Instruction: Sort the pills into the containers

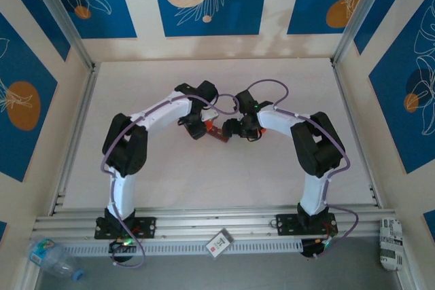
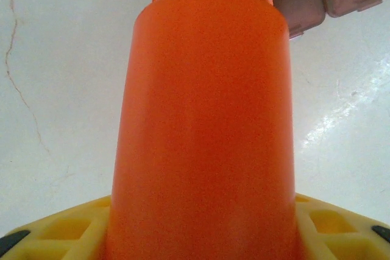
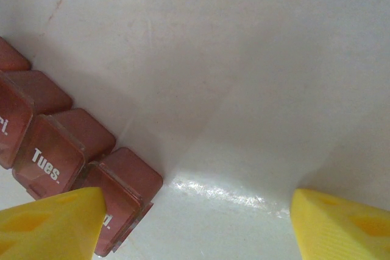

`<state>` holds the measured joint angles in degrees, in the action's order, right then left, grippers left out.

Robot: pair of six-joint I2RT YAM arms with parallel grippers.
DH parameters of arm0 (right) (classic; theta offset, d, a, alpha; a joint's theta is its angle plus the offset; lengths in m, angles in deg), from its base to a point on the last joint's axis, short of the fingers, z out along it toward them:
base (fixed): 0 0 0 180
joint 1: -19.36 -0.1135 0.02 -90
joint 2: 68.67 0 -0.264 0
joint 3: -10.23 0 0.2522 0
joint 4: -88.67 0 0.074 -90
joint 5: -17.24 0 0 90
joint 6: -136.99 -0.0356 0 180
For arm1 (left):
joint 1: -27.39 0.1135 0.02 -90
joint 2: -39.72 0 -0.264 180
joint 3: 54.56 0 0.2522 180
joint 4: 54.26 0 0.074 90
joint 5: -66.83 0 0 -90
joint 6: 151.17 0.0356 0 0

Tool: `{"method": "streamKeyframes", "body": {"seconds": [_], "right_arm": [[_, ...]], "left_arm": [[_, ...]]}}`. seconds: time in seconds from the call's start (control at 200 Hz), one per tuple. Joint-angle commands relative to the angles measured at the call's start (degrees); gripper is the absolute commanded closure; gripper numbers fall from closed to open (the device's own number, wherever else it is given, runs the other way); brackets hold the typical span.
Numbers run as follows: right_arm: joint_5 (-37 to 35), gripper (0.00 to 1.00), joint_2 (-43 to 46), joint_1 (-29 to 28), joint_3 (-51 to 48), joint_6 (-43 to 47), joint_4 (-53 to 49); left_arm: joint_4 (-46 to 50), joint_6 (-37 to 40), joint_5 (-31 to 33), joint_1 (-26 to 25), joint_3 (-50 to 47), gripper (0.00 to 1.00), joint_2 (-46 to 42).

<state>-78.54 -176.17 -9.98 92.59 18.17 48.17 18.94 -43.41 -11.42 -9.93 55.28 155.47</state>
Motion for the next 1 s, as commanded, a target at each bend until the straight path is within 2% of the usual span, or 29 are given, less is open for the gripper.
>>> {"method": "streamKeyframes", "body": {"seconds": [0.0,0.575,0.995], "right_arm": [[-0.1,0.20,-2.3,0.1,-0.6,-0.3,-2.1],[-0.2,0.20,-2.7,0.1,-0.6,-0.3,-2.0],[-0.2,0.20,-3.0,0.2,0.1,-0.6,-2.5]], "left_arm": [[2.1,1.5,1.9,-0.4,1.7,1.00,1.9],[3.3,2.1,2.7,-0.6,4.5,1.00,2.2],[-1.9,0.2,-0.6,0.3,-1.1,1.00,-3.0]]}}
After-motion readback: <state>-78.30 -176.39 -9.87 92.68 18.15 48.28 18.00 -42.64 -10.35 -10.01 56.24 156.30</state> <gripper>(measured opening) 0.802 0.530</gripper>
